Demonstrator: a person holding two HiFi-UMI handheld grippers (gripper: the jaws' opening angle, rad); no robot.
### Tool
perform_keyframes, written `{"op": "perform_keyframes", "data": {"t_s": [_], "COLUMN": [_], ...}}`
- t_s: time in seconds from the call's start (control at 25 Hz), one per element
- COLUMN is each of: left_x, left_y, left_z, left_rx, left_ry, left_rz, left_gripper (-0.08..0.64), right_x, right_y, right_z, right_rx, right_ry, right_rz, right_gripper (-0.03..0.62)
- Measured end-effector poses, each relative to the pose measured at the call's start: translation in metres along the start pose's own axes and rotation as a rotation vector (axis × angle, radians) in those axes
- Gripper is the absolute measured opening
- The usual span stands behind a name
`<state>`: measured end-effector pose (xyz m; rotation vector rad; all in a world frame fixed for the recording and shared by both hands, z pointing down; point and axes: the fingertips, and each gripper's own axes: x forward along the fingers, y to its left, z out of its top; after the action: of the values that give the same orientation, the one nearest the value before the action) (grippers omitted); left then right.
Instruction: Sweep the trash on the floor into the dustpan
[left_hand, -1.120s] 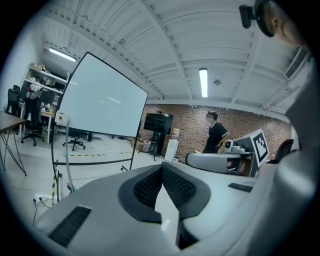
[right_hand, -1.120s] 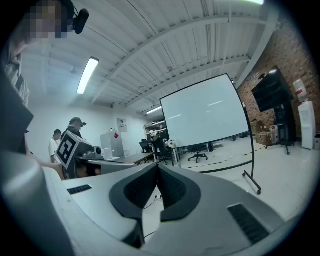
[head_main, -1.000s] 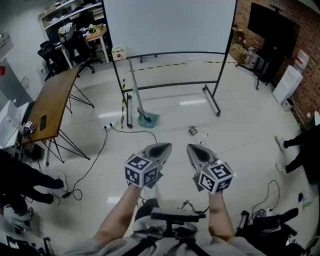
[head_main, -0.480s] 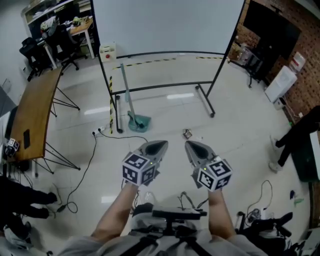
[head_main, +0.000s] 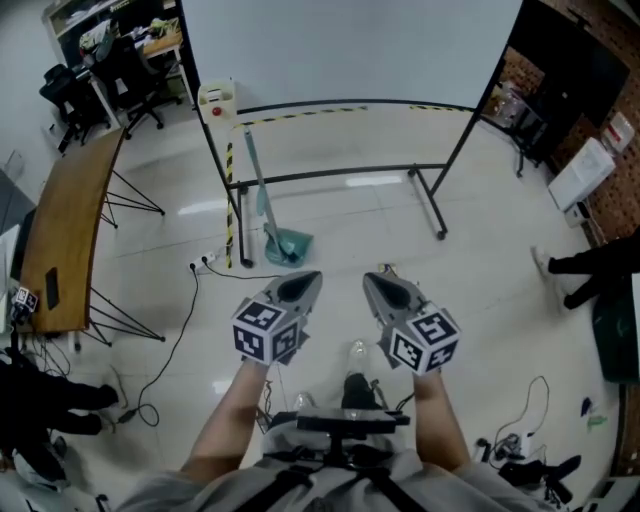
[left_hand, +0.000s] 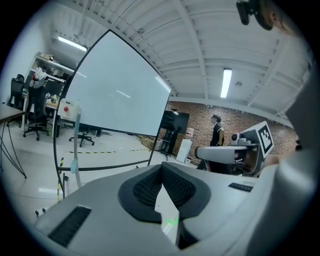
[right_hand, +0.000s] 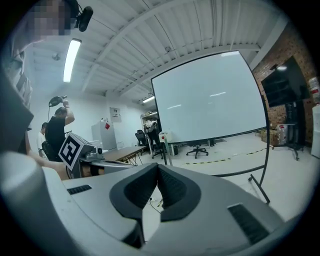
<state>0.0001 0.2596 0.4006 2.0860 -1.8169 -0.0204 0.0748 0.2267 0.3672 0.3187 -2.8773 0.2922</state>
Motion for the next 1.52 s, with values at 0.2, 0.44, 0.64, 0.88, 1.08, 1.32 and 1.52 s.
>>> {"op": "perform_keyframes", "data": {"t_s": [0.2,0.44,0.64,0.88,1.08,1.32,1.52], "left_x": [0.045,0.073,0.083,0.087,0.088,0.094,0.093], "left_y": [0.032,0.062,0.098,0.156,0.21,0.261,0.288], "left_z": [0.02,0.05,0.063,0.064,0.06,0.062,0.057], "left_rx": [0.001,0.002,-0.008,-0.046,-0.084,-0.115,-0.145], "left_ry": [-0.009,-0.027,-0.019,-0.034,-0.055,-0.051,-0.033], "left_rz": [0.091,0.244,0.359,0.441,0.463,0.45,0.478], "left_gripper": [0.005,0.005,0.005,0.005,0.005,0.005,0.005], "right_x": [0.049,0.1,0.15,0.206,0.249,0.303,0.33], "right_y": [-0.048,-0.078,-0.093,-0.092,-0.089,-0.086,-0.071], "right_z": [0.023,0.047,0.064,0.072,0.074,0.083,0.077], "right_rx": [-0.034,-0.063,-0.063,-0.107,-0.188,-0.23,-0.206], "right_ry": [-0.014,0.013,0.012,0.043,0.107,0.155,0.197], "right_rz": [0.105,0.269,0.386,0.464,0.471,0.449,0.523], "right_gripper": [0.0,0.0,0.0,0.0,0.0,0.0,0.0]}}
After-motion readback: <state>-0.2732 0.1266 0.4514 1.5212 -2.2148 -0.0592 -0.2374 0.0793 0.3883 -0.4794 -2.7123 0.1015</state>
